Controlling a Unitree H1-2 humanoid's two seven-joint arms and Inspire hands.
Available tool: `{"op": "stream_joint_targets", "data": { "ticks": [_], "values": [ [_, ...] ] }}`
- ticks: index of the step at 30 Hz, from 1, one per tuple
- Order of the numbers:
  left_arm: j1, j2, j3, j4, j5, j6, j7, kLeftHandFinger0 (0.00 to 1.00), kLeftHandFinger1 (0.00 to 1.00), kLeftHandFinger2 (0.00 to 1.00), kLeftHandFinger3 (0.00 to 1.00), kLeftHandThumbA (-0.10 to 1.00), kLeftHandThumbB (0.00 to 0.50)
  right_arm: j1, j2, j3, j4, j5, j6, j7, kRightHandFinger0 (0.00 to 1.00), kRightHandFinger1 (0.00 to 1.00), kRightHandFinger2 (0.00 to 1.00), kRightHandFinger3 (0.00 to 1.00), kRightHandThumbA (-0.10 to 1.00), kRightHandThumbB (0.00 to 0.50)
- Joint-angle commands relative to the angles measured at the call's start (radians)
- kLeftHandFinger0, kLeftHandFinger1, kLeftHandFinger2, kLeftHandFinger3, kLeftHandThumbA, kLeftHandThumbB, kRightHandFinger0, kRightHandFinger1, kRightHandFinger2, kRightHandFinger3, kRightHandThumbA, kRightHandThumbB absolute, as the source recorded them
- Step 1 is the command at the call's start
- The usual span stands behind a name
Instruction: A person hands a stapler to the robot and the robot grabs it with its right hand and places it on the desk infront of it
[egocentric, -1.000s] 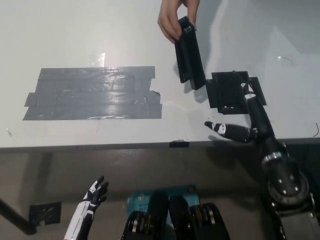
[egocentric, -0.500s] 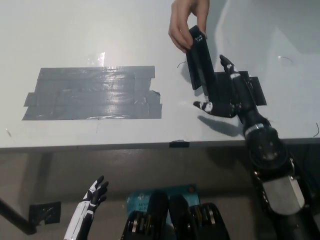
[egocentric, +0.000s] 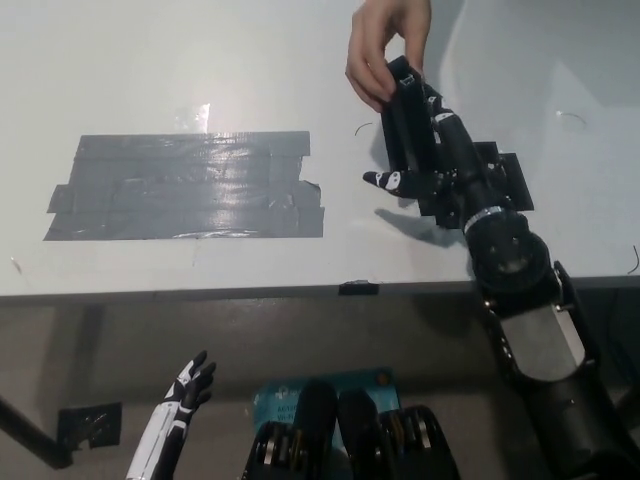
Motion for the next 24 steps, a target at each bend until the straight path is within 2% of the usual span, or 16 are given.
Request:
{"op": "stream_joint_targets", "data": {
  "ticks": [1, 3, 5, 6, 7, 8, 9, 10, 11, 13, 14, 17, 19, 22, 24],
  "values": [
    [-0.003, 0.014, 0.001, -0.03, 0.0, -0.015, -0.01, 1.0, 1.0, 1.0, 1.0, 1.0, 0.463, -0.11, 0.021, -0.026, 0.076, 0.03, 0.061, -0.017, 1.0, 1.0, 1.0, 1.0, 1.0, 0.374],
    [-0.003, 0.013, 0.0, -0.031, 0.001, -0.014, -0.011, 1.0, 1.0, 1.0, 1.0, 1.0, 0.468, -0.127, 0.024, -0.034, 0.115, 0.033, 0.092, -0.023, 1.0, 1.0, 1.0, 1.0, 0.98, 0.358],
    [-0.003, 0.011, -0.001, -0.032, 0.0, -0.014, -0.012, 1.0, 1.0, 1.0, 1.0, 1.0, 0.472, -0.162, 0.032, -0.06, 0.186, 0.042, 0.159, -0.044, 1.0, 1.0, 1.0, 1.0, 0.74, 0.318],
    [-0.002, 0.01, -0.002, -0.032, 0.0, -0.014, -0.012, 1.0, 1.0, 1.0, 1.0, 1.0, 0.471, -0.17, 0.034, -0.066, 0.204, 0.038, 0.173, -0.054, 1.0, 1.0, 1.0, 1.0, 0.7, 0.311],
    [-0.002, 0.009, -0.003, -0.033, 0.0, -0.012, -0.012, 1.0, 1.0, 1.0, 1.0, 1.0, 0.475, -0.18, 0.034, -0.068, 0.226, 0.032, 0.187, -0.064, 1.0, 1.0, 1.0, 1.0, 0.57, 0.287],
    [0.001, 0.01, -0.003, -0.039, -0.001, -0.007, -0.013, 1.0, 1.0, 1.0, 1.0, 1.0, 0.48, -0.198, 0.035, -0.073, 0.278, 0.02, 0.205, -0.093, 0.7, 0.81, 0.87, 0.93, 0.31, 0.221],
    [0.0, 0.011, -0.003, -0.043, -0.004, -0.003, -0.016, 1.0, 1.0, 1.0, 1.0, 1.0, 0.48, -0.205, 0.035, -0.076, 0.305, 0.016, 0.202, -0.11, 0.59, 0.74, 0.84, 0.82, 0.16, 0.254],
    [-0.001, 0.012, -0.003, -0.044, -0.004, -0.004, -0.017, 1.0, 1.0, 1.0, 1.0, 1.0, 0.479, -0.203, 0.036, -0.082, 0.317, 0.015, 0.178, -0.136, 0.38, 0.51, 0.54, 0.52, -0.02, 0.225],
    [-0.006, 0.014, -0.002, -0.045, -0.004, -0.002, -0.018, 1.0, 1.0, 1.0, 1.0, 1.0, 0.469, -0.193, 0.038, -0.092, 0.313, 0.02, 0.133, -0.158, 0.05, 0.19, 0.28, 0.27, -0.1, 0.212],
    [-0.01, 0.015, -0.002, -0.045, -0.003, 0.0, -0.019, 1.0, 1.0, 1.0, 1.0, 1.0, 0.468, -0.19, 0.039, -0.098, 0.309, 0.025, 0.113, -0.166, 0.0, 0.12, 0.35, 0.32, -0.1, 0.203],
    [-0.016, 0.017, 0.0, -0.038, 0.0, -0.007, -0.017, 1.0, 1.0, 1.0, 1.0, 1.0, 0.471, -0.178, 0.043, -0.104, 0.265, 0.029, 0.111, -0.169, 0.0, 0.18, 0.53, 0.5, -0.1, 0.186],
    [-0.019, 0.02, -0.001, -0.03, 0.004, -0.011, -0.017, 1.0, 1.0, 1.0, 1.0, 1.0, 0.486, -0.169, 0.043, -0.095, 0.23, 0.018, 0.106, -0.172, 0.0, 0.37, 0.79, 0.67, -0.1, 0.159],
    [-0.016, 0.02, -0.001, -0.03, 0.001, -0.008, -0.019, 1.0, 1.0, 1.0, 1.0, 1.0, 0.488, -0.152, 0.045, -0.095, 0.174, 0.022, 0.097, -0.164, 0.03, 0.44, 0.83, 0.75, -0.1, 0.159],
    [-0.014, 0.021, 0.0, -0.034, -0.004, -0.001, -0.023, 1.0, 1.0, 1.0, 1.0, 1.0, 0.49, -0.137, 0.049, -0.094, 0.104, 0.024, 0.107, -0.158, 0.03, 0.45, 0.84, 0.75, -0.1, 0.155],
    [-0.015, 0.024, -0.001, -0.033, -0.001, -0.004, -0.025, 1.0, 1.0, 1.0, 1.0, 1.0, 0.496, -0.124, 0.048, -0.084, 0.017, 0.016, 0.136, -0.145, 0.01, 0.44, 0.79, 0.8, -0.1, 0.16]
  ]
}}
